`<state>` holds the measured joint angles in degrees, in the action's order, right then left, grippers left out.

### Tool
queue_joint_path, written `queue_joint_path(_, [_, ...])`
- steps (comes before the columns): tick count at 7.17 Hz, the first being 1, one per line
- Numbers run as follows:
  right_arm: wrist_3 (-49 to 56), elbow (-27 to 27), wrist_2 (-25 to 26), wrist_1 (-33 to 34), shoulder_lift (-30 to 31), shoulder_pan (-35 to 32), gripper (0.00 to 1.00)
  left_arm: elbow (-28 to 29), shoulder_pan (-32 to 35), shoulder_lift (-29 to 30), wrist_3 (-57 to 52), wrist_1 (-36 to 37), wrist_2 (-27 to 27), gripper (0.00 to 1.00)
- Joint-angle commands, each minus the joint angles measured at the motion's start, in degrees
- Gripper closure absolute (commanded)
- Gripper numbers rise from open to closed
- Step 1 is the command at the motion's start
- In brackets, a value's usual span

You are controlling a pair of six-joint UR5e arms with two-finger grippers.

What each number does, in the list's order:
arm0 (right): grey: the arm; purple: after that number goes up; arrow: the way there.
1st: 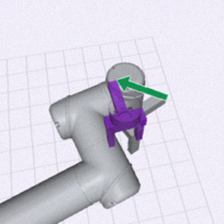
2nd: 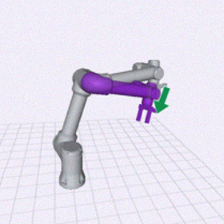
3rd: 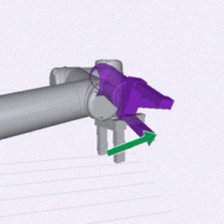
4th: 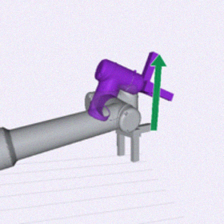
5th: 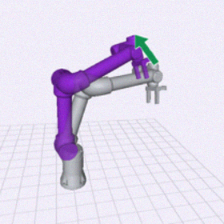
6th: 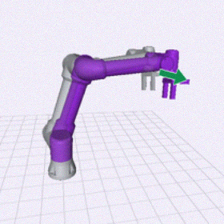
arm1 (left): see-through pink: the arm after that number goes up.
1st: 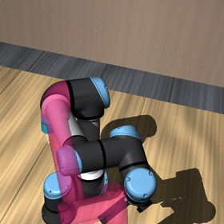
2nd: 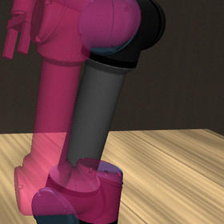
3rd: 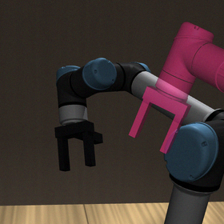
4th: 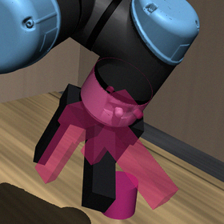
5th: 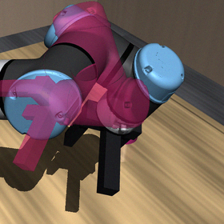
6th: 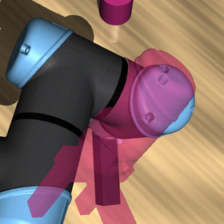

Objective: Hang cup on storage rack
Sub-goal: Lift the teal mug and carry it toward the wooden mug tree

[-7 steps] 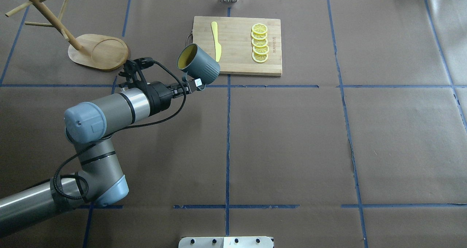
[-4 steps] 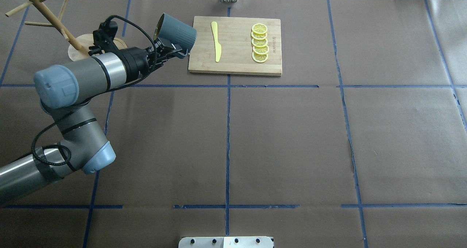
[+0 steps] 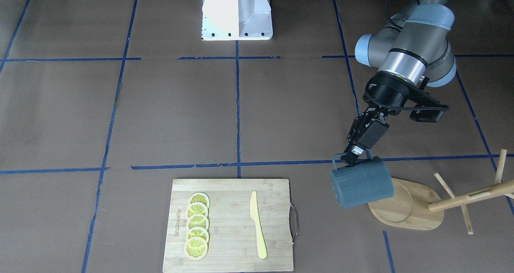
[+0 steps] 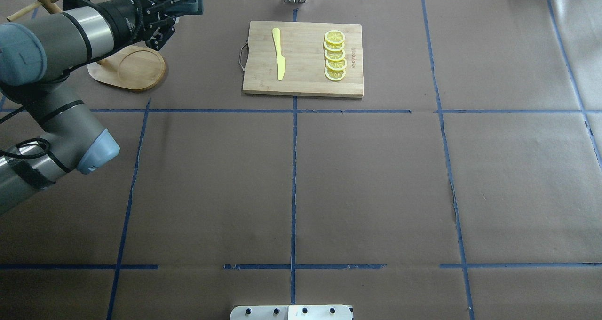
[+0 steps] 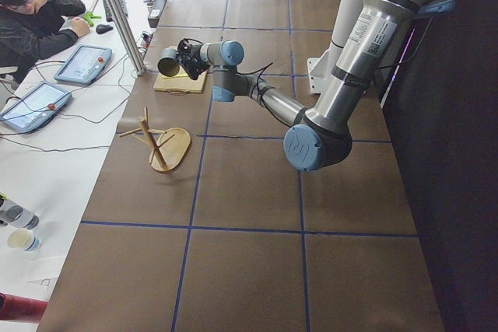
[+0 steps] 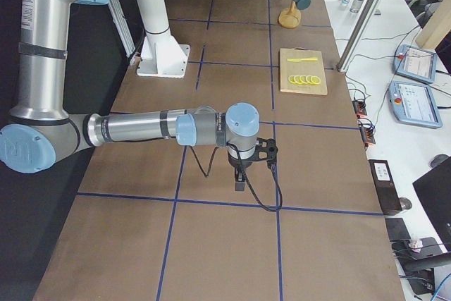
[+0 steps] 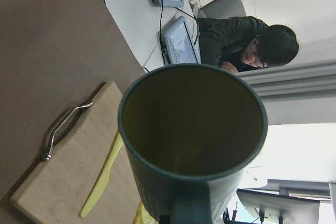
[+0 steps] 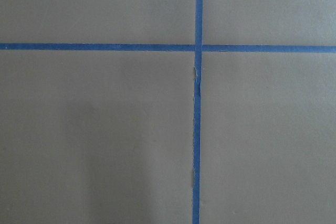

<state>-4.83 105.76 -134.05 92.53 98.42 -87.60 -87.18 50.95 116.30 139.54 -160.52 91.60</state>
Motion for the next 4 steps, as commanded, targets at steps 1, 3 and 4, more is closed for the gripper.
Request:
queue_joint_path(1, [0.0,-0.03,0.1,-0.06,-0.25,-0.03,0.0,8.63,4.75,0.07,14.99,-14.02,1.64,1.0])
queue_joint_path(3, [0.0,0.06,0.1,-0.06,-0.34,-0.03,0.0,15.27,7.48,-0.11,23.71,-25.51,2.27,1.0])
queue_joint_path(4, [0.0,0.06,0.01,-0.06,-0.42,-0.03,0.0,16.68,8.54,-0.37,26.02,-29.72,2.27,1.0])
